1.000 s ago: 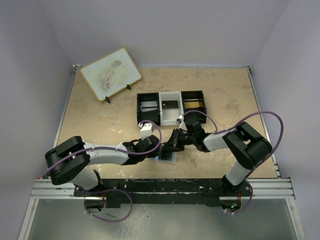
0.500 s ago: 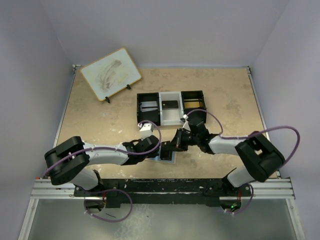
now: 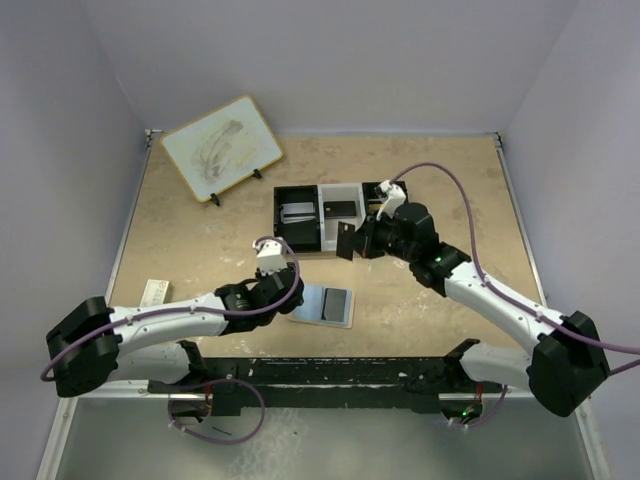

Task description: Take the credit cards out of the card holder

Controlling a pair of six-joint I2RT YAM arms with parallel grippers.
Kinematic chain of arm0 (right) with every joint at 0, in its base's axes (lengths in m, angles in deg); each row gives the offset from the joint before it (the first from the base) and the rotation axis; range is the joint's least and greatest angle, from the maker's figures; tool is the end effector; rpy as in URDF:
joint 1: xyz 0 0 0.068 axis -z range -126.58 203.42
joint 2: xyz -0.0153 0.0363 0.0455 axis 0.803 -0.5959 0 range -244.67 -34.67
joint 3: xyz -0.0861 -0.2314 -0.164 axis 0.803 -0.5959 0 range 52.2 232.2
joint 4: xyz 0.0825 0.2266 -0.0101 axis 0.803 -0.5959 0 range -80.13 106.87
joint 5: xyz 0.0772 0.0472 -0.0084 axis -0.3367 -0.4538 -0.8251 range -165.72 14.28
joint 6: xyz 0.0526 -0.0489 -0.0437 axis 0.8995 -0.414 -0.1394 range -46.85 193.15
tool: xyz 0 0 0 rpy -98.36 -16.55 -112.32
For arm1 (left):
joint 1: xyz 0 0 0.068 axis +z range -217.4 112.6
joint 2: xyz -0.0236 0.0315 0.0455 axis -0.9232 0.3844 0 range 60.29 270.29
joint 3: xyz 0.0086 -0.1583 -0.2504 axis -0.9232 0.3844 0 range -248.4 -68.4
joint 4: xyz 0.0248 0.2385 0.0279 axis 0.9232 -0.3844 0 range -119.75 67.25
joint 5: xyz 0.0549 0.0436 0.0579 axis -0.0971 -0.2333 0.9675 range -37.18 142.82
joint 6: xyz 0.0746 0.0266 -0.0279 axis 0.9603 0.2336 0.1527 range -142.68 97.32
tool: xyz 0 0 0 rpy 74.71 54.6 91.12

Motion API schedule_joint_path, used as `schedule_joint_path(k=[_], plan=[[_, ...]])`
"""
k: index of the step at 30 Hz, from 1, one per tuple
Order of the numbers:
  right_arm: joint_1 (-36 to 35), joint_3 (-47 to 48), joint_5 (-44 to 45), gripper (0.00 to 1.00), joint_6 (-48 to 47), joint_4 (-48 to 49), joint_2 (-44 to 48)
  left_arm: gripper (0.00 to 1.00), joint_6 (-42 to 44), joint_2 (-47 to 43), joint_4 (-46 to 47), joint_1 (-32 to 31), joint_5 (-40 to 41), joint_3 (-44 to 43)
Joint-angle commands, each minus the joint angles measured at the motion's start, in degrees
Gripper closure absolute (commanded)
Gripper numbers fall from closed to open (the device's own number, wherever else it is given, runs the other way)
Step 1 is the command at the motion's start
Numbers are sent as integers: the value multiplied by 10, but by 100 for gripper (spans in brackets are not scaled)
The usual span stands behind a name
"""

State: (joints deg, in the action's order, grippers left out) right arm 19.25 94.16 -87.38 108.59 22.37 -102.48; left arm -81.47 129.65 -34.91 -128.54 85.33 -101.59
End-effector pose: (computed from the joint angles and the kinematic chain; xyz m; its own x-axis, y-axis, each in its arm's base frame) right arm 0.2194 0.1670 0.2862 -0.6444 0.2489 -0.7230 -0.4090 0.6867 0.6009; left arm 0.1430 -0.1777 0.1982 -0.6710 -0.2767 -0.6879 -0.0151 0.9327 -0.3605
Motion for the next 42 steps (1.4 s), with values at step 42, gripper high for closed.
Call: schedule_joint_path(k=[42], plan=[[3,270,161,100,-888,151,-407,44,-10,-231,-166,78,55,0]])
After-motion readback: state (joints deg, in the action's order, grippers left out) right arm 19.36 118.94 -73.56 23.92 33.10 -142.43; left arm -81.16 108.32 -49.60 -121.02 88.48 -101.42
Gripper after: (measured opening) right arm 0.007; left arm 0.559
